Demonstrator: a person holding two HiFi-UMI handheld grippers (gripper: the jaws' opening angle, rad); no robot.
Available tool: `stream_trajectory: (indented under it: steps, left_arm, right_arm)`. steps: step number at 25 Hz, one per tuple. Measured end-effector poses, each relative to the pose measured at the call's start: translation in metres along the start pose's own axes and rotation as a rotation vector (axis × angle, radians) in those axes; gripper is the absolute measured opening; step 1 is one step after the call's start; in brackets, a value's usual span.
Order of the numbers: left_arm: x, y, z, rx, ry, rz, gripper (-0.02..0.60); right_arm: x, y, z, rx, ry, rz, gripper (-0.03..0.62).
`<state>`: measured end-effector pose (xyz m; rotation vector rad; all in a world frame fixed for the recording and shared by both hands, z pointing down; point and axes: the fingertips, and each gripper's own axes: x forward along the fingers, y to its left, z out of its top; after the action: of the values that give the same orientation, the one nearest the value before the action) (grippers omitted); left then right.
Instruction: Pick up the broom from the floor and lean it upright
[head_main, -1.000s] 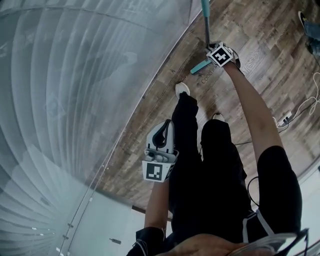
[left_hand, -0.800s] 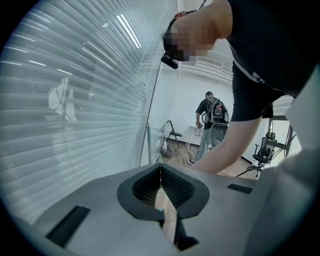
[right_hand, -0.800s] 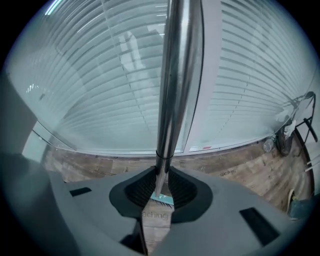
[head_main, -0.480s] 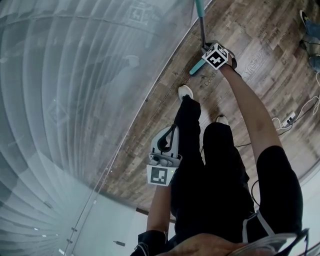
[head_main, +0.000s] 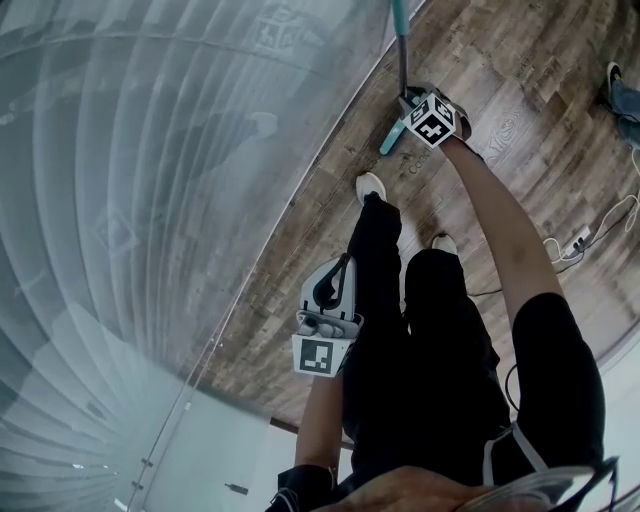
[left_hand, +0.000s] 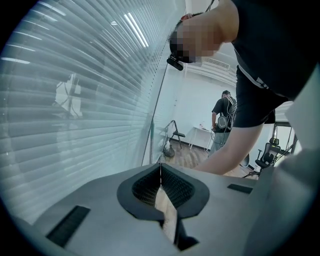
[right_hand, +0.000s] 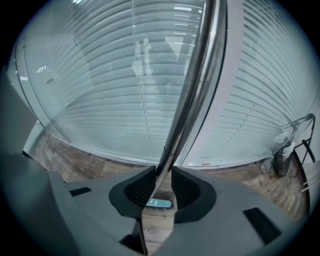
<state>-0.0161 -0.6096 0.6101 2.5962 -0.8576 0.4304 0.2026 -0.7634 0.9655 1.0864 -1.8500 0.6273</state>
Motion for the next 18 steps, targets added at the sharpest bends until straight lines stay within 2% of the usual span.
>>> stream_trajectory:
  steps: [8,13,18]
  left_arm:
    - [0.009,-0.003,-0.005,-0.022,0.003,-0.009,0.018]
    - [0.016,-0.009,0.000,-0.024,-0.002,-0.026,0.018]
    - [0.021,-0.004,0.002,-0.034,-0.003,-0.036,0.018]
  right_arm:
    - [0.002,-0.002,-0.001,0.009,-0.047,-0.003,0.092]
    - [-0.007,-0.006,0.006,0.040,-0.101,0.008,0.158]
    - [-0.018,-0.014,0.007,0.114,-0.145,-0.017,0.179]
